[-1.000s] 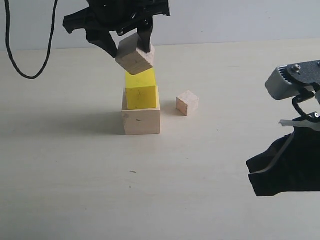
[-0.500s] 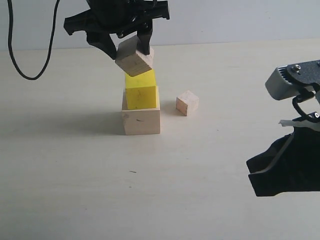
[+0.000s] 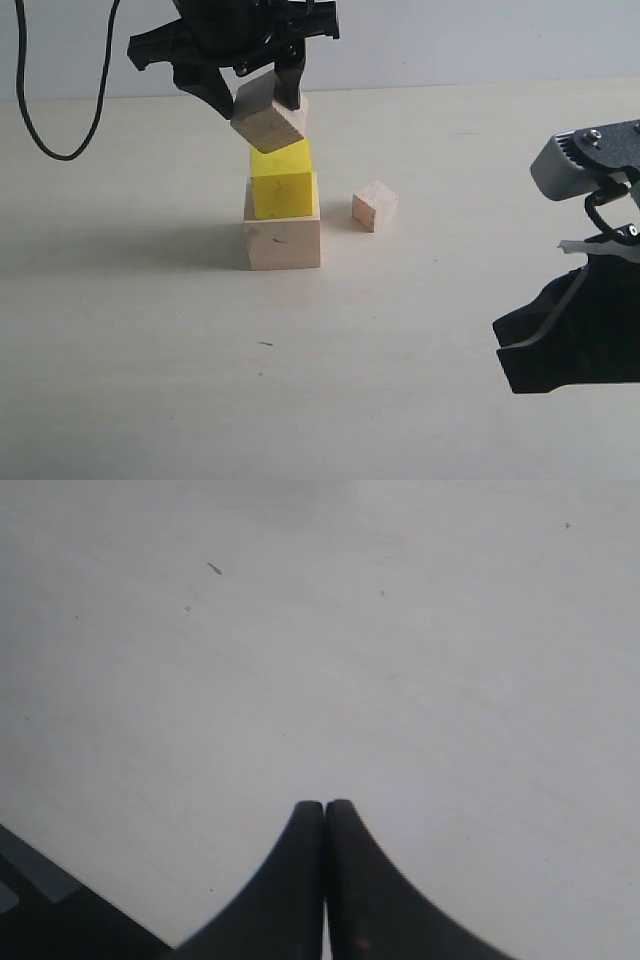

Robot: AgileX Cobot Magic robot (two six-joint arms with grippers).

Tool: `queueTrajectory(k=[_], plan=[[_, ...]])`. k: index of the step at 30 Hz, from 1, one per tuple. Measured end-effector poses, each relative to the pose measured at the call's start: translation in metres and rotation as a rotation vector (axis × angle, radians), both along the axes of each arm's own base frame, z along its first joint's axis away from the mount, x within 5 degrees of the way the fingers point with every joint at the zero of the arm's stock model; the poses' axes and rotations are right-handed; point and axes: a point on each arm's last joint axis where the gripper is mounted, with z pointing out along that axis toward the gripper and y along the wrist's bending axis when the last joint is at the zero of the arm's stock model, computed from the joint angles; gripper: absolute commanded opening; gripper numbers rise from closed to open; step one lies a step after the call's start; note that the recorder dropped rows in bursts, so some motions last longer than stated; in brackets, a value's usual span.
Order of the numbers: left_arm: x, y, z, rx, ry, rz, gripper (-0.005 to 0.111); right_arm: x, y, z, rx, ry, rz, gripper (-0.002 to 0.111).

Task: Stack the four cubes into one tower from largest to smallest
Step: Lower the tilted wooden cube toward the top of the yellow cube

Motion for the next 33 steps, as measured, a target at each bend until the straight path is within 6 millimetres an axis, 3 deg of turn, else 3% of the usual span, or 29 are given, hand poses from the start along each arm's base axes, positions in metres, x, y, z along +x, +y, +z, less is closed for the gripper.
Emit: queueTrajectory(k=[11, 29, 33], plan=[[-0.0033, 0.0020, -0.0087, 0.016, 0.029, 0.000, 0.000, 0.0001, 0.0001, 0.0001, 0.001, -0.002, 0.000, 0.000], [-0.0057, 0.0037, -0.0069, 0.016, 0.029, 0.000, 0.000, 0.0016, 0.0007, 0.0010, 0.012, -0.018, -0.005, 0.000], [-0.0057, 0.0037, -0.0069, 0.016, 0.029, 0.000, 0.010, 0.0016, 0.0007, 0.0010, 0.012, -0.018, -0.005, 0.000]])
